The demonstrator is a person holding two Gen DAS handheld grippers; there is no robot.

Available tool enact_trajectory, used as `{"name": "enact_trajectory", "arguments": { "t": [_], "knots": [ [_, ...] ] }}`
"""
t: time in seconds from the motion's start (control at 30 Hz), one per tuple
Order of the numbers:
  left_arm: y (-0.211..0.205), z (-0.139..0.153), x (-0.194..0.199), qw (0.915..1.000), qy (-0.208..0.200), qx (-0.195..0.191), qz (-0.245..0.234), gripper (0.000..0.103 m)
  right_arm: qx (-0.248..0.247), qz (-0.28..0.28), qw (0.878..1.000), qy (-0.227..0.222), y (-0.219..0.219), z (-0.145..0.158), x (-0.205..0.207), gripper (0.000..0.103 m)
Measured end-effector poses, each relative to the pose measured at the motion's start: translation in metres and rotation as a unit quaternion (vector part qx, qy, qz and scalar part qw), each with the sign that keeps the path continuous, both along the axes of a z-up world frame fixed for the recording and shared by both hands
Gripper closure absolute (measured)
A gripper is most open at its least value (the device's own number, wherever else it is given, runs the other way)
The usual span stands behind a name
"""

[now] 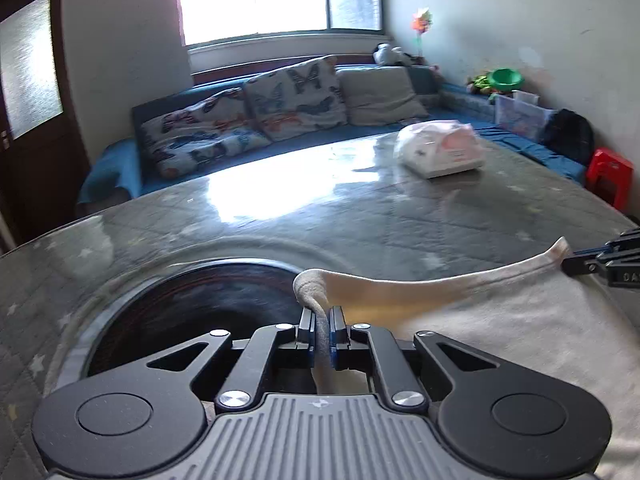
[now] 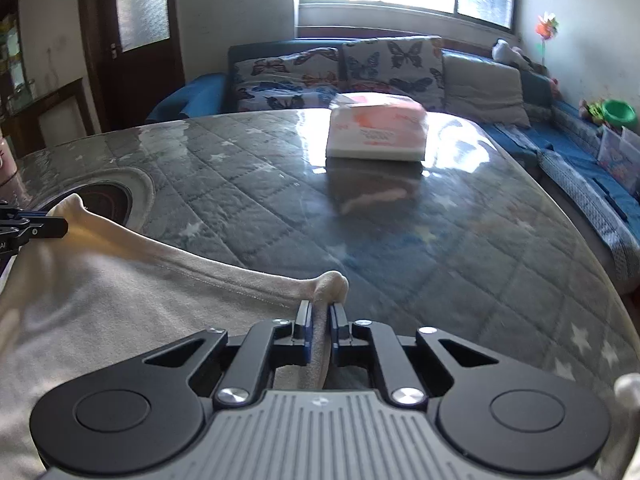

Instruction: Fold clothes

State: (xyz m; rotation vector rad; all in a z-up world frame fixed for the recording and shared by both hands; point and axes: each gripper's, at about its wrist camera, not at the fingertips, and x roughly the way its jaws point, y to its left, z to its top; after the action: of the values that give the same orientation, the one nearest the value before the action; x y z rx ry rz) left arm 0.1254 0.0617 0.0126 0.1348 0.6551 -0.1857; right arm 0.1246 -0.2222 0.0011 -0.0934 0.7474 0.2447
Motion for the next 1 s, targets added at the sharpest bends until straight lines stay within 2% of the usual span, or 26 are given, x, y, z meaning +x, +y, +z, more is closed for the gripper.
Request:
{"name": "enact_trajectory", "arguments": {
  "t": [0.3,0.5,0.73,0.8,0.87,1.0],
  "knots": [
    [0.028,-0.005,0.027,0.9986,0.01,0.009,0.051,0.096,-0.041,0.047,0.998,-0.017,0.047,-0.004,0.048,0.097],
    [0.056,-0.004,0.034,0.9966,0.031,-0.026,0.072,0.09,-0.067,0.071,0.995,-0.019,0.068,-0.004,0.067,0.094],
    [0.093,0.007,0.005,0.9944,0.018,-0.028,0.101,0.089,-0.06,0.084,0.994,-0.029,0.069,0.009,0.04,0.081],
    [0.1,0.006,-0.005,0.9942,0.021,-0.026,0.102,0.084,-0.052,0.092,0.994,-0.034,0.07,0.015,0.025,0.076],
    [0.102,0.003,-0.014,0.9944,0.024,-0.019,0.101,0.072,-0.042,0.102,0.993,-0.038,0.07,0.021,0.01,0.069],
    [0.1,-0.007,-0.017,0.9938,0.033,-0.005,0.106,0.07,-0.026,0.119,0.992,-0.045,0.072,0.029,-0.021,0.067]
  ]
}}
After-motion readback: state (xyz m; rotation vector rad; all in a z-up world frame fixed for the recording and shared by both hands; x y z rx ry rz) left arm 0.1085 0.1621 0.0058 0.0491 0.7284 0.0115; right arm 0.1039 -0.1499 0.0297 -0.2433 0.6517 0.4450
